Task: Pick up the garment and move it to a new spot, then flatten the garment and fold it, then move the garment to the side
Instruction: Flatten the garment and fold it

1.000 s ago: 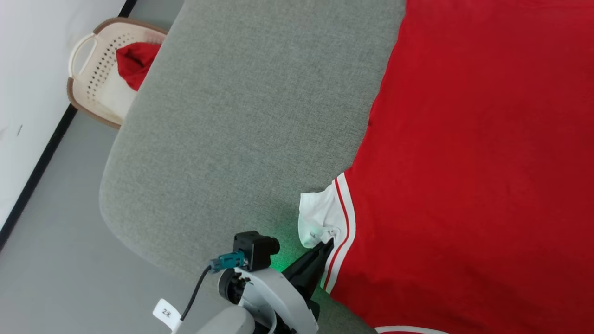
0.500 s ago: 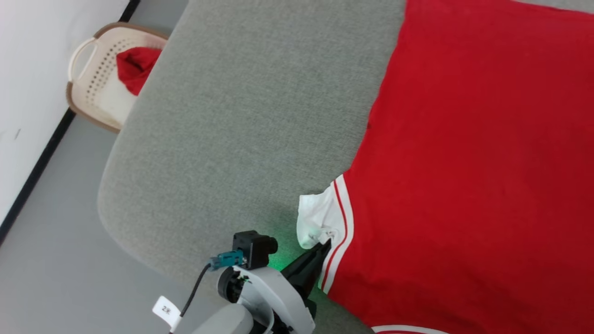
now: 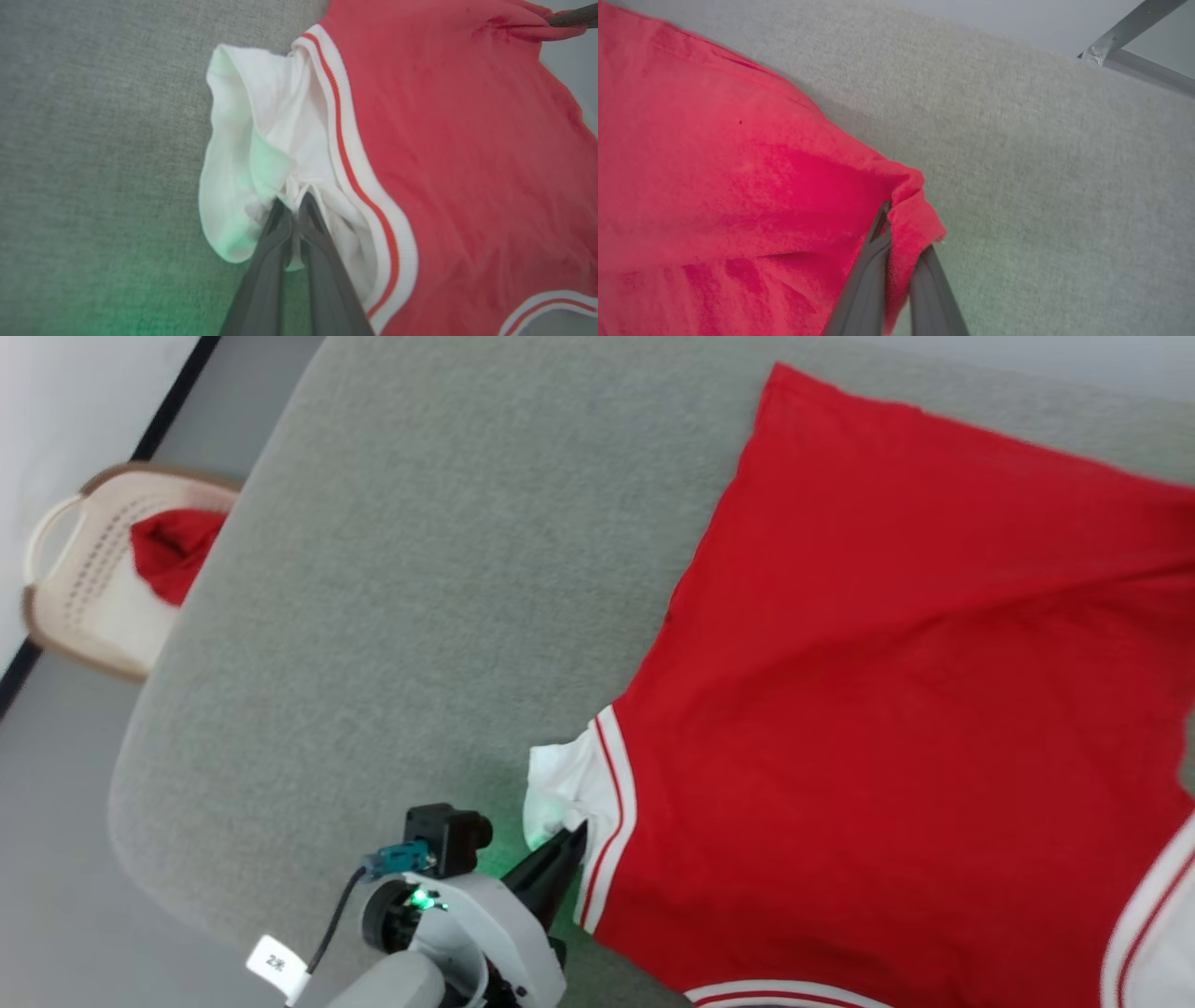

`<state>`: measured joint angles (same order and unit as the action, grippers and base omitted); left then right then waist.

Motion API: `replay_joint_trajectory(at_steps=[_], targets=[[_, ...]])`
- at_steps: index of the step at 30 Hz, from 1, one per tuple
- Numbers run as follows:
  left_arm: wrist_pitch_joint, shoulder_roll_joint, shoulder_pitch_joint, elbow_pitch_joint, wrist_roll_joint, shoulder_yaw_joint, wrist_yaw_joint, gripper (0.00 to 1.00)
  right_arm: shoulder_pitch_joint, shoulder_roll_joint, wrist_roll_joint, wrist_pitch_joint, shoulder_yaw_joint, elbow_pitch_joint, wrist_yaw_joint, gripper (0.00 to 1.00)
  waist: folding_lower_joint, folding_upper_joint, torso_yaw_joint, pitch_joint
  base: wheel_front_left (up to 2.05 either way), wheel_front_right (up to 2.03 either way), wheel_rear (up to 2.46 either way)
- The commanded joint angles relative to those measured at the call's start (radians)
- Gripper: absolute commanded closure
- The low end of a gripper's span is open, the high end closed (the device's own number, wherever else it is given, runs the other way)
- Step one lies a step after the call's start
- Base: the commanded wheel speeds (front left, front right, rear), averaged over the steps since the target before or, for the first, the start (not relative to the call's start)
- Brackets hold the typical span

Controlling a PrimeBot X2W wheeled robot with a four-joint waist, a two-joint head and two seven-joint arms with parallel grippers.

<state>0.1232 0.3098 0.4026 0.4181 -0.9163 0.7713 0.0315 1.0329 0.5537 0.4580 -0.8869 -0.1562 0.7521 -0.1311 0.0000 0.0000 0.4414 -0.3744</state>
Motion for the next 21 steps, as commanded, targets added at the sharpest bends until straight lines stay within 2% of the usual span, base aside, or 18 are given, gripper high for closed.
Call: replay_joint_trajectory(at_steps=[1,6,10,11,21], targets=[[-0.012,0.03,-0.02,0.012,-0.004,-0.012,-0.029,1.0,-0.071,0.023,0.05,0.014,-0.016,-0.044,0.001,1.0,0.0,0.0,-0.068,0.065,0.0,0.0,0.0],[-0.025,0.066,-0.035,-0.028,-0.009,-0.023,-0.048,1.0,-0.239,0.063,0.156,0.044,-0.013,-0.158,0.001,1.0,0.0,0.0,-0.121,0.102,0.0,0.0,0.0],[-0.035,0.087,-0.044,-0.053,-0.013,-0.026,-0.06,1.0,-0.336,0.083,0.197,0.069,0.011,-0.227,0.001,1.0,0.0,0.0,-0.151,0.118,0.0,0.0,0.0],[-0.041,0.102,-0.054,-0.069,-0.015,-0.03,-0.068,1.0,-0.401,0.088,0.22,0.08,0.031,-0.27,0.001,1.0,0.0,0.0,-0.17,0.128,0.0,0.0,0.0],[-0.061,0.159,-0.088,-0.129,-0.023,-0.043,-0.099,1.0,-0.677,0.044,0.248,0.099,0.16,-0.462,0.001,1.0,0.0,0.0,-0.237,0.152,0.0,0.0,0.0]])
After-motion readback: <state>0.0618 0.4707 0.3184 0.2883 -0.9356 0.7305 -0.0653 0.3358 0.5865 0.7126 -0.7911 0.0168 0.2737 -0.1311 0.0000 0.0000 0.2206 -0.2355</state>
